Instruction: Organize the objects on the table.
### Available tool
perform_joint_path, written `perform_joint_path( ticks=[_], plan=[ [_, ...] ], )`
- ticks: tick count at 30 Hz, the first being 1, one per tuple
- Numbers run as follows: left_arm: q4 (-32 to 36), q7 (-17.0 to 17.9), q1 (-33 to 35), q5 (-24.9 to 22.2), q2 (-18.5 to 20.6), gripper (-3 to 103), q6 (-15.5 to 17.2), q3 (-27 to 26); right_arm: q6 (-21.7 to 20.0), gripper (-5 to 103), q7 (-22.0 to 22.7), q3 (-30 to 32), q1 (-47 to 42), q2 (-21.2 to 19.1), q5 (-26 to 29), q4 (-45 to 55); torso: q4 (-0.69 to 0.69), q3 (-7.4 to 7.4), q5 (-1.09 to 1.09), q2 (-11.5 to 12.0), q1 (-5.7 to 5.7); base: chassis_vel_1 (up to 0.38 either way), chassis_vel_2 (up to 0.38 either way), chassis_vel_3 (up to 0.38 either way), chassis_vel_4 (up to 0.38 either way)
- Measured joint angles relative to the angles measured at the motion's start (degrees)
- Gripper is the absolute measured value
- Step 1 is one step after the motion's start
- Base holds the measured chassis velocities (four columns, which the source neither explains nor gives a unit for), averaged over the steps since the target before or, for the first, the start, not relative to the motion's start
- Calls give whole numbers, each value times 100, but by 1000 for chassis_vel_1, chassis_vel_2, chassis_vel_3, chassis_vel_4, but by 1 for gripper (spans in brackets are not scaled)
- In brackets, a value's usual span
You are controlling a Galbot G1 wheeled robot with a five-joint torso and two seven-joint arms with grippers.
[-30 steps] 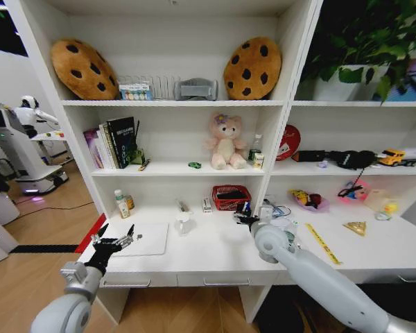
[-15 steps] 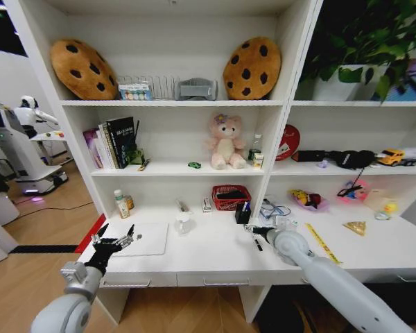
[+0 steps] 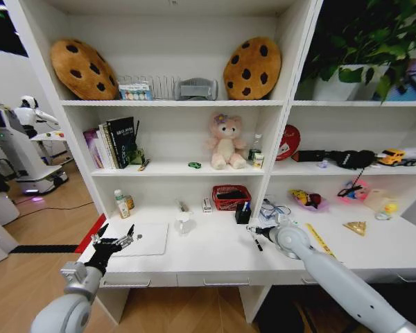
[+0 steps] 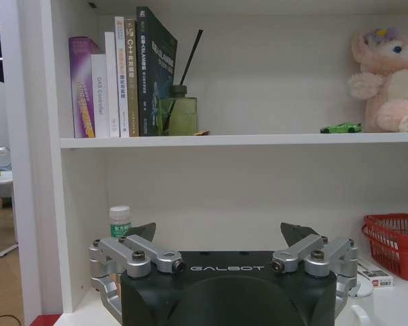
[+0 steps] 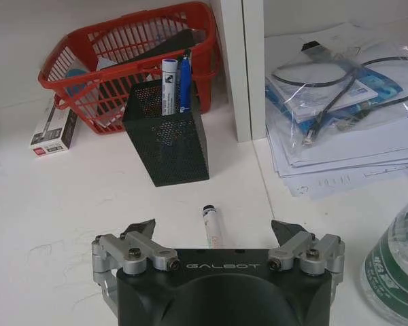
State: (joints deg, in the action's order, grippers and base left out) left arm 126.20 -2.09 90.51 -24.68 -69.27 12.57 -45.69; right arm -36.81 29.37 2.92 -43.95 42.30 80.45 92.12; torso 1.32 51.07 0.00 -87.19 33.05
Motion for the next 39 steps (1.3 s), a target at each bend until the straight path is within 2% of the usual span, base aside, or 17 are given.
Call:
perform_joint_path(
  ticks=[6,8,12,14,18,19,21,23,24,26,30,37,39],
  plan=[
    [0,0,0,0,0,100,0,0,-113,91,-314,10,119,-38,-8,-198,1,0,0,0,0,0,0,0,0],
    [0,0,0,0,0,100,0,0,-357,78,-557,3,218,-56,-48,-278,0,0,0,0,0,0,0,0,0],
    [0,0,0,0,0,100,0,0,-520,84,-713,-28,316,-75,-58,-355,0,0,0,0,0,0,0,0,0],
    [0,0,0,0,0,100,0,0,-556,91,-764,-91,425,-84,-24,-429,0,0,0,0,0,0,0,0,0],
    [0,0,0,0,0,100,0,0,-558,91,-712,-161,481,-83,77,-442,0,0,0,0,0,0,0,0,0],
    [0,0,0,0,0,100,0,0,-558,95,-688,-201,505,-77,108,-460,0,0,0,0,0,0,0,0,0],
    [0,0,0,0,0,100,0,0,-558,90,-675,-247,533,-60,133,-487,0,0,0,0,0,0,0,0,0],
    [0,0,0,0,0,100,0,0,-558,82,-661,-325,583,-16,153,-549,0,0,0,0,0,0,0,0,0],
    [0,0,0,0,0,100,0,0,-558,82,-661,-325,583,-16,153,-549,0,0,0,0,0,0,0,0,0],
    [0,0,0,0,0,100,0,0,-559,71,-660,-405,620,20,154,-606,0,0,0,0,0,0,0,0,0],
    [0,0,0,0,0,100,0,0,-555,66,-663,-449,612,48,152,-656,0,0,-1,0,0,0,0,0,0],
    [0,0,0,0,0,100,0,0,-548,66,-667,-430,495,89,127,-742,0,0,0,0,0,0,0,0,0],
    [0,0,0,0,0,100,0,0,-545,62,-686,-427,496,121,100,-823,0,0,0,0,0,0,0,0,0]
  ],
)
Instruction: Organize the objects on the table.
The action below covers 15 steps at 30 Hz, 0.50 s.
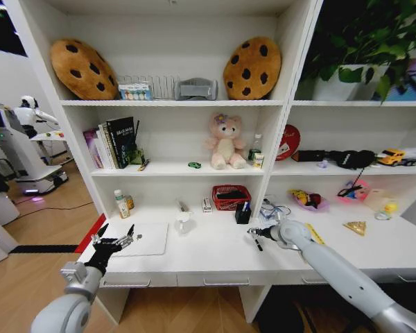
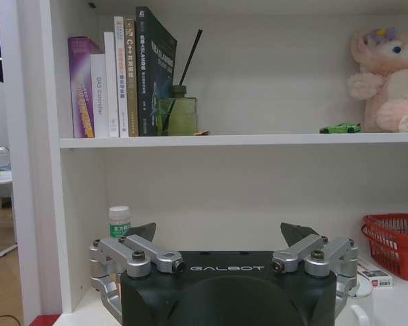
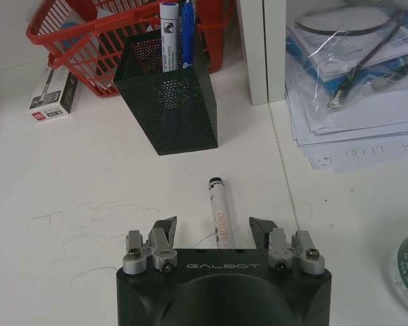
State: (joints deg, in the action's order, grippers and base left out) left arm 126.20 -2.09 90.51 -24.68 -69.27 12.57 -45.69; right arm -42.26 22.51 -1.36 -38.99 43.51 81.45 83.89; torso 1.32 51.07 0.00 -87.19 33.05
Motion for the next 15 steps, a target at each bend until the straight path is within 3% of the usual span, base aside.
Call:
perform_joint_path(
  ticks=[5,15],
  plan=[
    [0,0,0,0,0,100,0,0,2,55,-66,-46,29,61,-160,-139,0,0,0,0,0,0,0,0,0],
    [0,0,0,0,0,100,0,0,8,54,-171,-163,209,137,-264,-341,0,0,0,0,0,0,0,0,0]
  ],
)
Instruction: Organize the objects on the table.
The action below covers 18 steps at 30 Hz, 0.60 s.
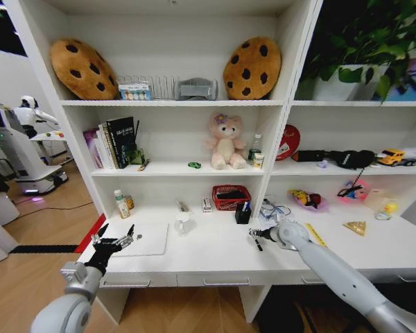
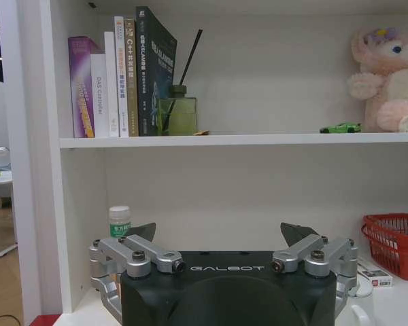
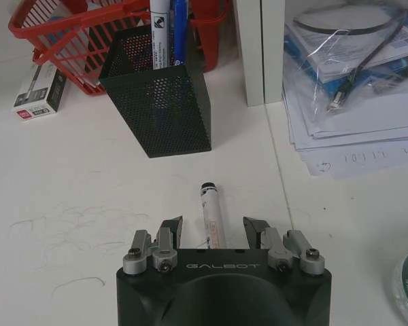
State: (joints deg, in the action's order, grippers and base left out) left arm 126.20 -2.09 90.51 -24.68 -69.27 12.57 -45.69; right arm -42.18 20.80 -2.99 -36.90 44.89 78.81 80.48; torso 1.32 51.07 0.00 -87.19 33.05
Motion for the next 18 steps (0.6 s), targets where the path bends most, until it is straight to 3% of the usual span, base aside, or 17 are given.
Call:
perform_joint_path(
  ticks=[13,18],
  plan=[
    [0,0,0,0,0,100,0,0,4,48,-629,-468,283,-93,-600,-157,0,0,0,0,-1,0,0,0,0],
    [0,0,0,0,0,100,0,0,6,48,-1056,-538,294,-128,-1215,-228,0,0,0,0,-1,0,0,0,0]
  ],
)
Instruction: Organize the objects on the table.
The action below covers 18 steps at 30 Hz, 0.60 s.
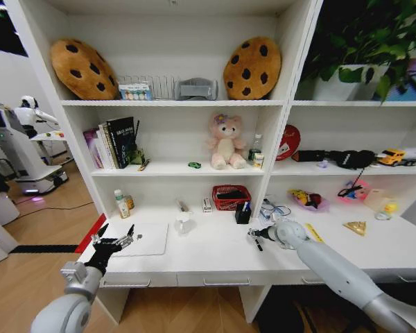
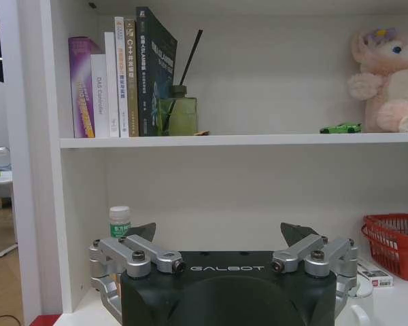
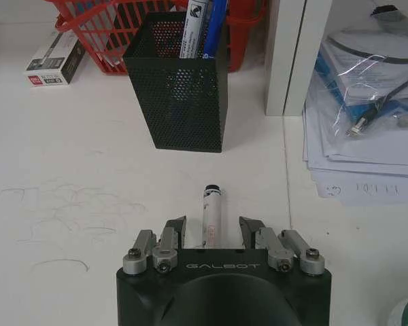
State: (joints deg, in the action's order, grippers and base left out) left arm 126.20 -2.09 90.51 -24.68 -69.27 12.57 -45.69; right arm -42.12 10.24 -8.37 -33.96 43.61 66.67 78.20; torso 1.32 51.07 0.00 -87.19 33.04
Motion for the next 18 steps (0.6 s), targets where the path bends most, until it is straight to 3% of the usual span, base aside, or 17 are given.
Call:
perform_joint_path(
  ticks=[8,12,18],
  plan=[
    [0,0,0,0,0,100,0,0,3,48,-285,11,26,10,-300,-128,0,0,-1,0,0,0,0,0,0],
    [0,0,0,0,0,100,0,0,3,48,-648,36,66,60,-593,-248,0,0,0,0,0,0,0,0,0],
    [0,0,0,0,0,100,0,0,8,41,-909,32,47,65,-773,-287,0,-1,-1,0,0,0,0,0,0]
  ],
)
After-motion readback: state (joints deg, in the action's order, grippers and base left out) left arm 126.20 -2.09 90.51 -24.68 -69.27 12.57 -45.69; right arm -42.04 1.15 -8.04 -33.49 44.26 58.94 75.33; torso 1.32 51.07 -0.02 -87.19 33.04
